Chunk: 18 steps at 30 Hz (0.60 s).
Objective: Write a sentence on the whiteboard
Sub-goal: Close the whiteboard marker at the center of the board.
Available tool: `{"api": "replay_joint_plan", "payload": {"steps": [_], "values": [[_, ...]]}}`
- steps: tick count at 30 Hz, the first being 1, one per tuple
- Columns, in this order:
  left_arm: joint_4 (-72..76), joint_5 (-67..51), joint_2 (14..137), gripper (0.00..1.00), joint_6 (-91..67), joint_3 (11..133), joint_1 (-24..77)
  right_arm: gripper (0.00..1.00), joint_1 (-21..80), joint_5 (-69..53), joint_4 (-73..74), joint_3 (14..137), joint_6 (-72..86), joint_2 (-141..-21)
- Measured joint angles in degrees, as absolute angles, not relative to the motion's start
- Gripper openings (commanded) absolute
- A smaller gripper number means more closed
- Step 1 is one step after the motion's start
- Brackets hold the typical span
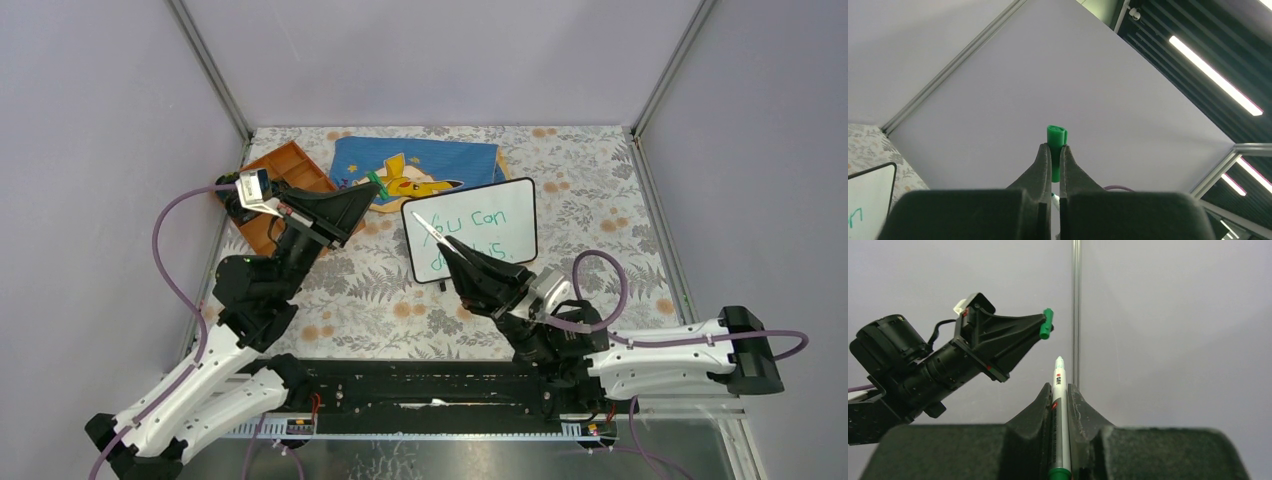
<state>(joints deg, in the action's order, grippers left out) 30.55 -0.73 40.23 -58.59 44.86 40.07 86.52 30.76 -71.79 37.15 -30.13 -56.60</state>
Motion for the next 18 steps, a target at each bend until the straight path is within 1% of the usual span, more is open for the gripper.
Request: {"api": "replay_joint_plan", "payload": {"steps": [7, 18], "values": [[31.33, 1.61, 40.32, 0.00, -63.35, 43.00, 40.07, 0.00, 86.56, 28.99, -75.70, 38.98, -31.42, -62.08], [31.73, 3.44, 39.86, 0.00, -68.23, 41.69, 40.07, 0.00, 86.59, 27.97, -78.78, 41.19, -32.16, -64.88]]}}
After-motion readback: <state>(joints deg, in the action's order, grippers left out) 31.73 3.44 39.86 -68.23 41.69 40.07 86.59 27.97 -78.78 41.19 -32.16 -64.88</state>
